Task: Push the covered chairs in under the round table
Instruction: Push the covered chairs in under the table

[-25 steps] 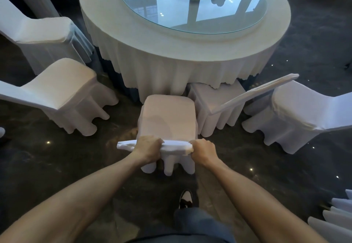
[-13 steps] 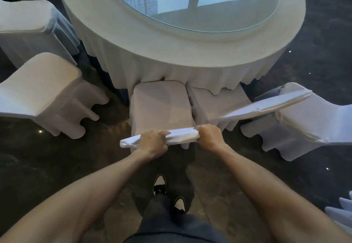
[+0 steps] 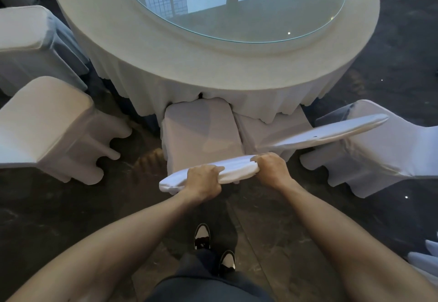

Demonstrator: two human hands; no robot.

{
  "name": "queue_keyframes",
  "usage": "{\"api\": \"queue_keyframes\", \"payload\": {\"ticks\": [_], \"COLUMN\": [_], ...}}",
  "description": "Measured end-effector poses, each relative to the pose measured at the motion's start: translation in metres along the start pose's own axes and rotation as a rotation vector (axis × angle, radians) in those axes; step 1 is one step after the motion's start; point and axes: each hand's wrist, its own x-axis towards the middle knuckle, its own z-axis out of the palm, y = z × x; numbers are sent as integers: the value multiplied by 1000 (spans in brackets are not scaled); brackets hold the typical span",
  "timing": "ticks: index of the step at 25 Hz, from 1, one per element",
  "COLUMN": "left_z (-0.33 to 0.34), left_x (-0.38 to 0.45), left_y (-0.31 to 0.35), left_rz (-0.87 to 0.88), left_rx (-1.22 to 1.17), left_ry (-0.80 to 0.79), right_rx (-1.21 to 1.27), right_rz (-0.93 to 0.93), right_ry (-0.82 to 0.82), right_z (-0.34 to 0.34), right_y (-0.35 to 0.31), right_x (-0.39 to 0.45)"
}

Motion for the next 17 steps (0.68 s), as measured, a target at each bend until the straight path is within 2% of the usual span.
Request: {"api": "queue_keyframes", "payload": {"ticks": [8, 17], "left_z": [-10, -10], "left_x": [12, 14], "left_y": [12, 11], "left_rz": [-20, 30], "left_rx": [0, -4], "left_ry": [-60, -24], "right_rx": [-26, -32], "right_rz": [10, 25], "right_ry": [7, 32], "right_z": [-1, 1], "right_y": [14, 15], "right_x": [10, 10]}}
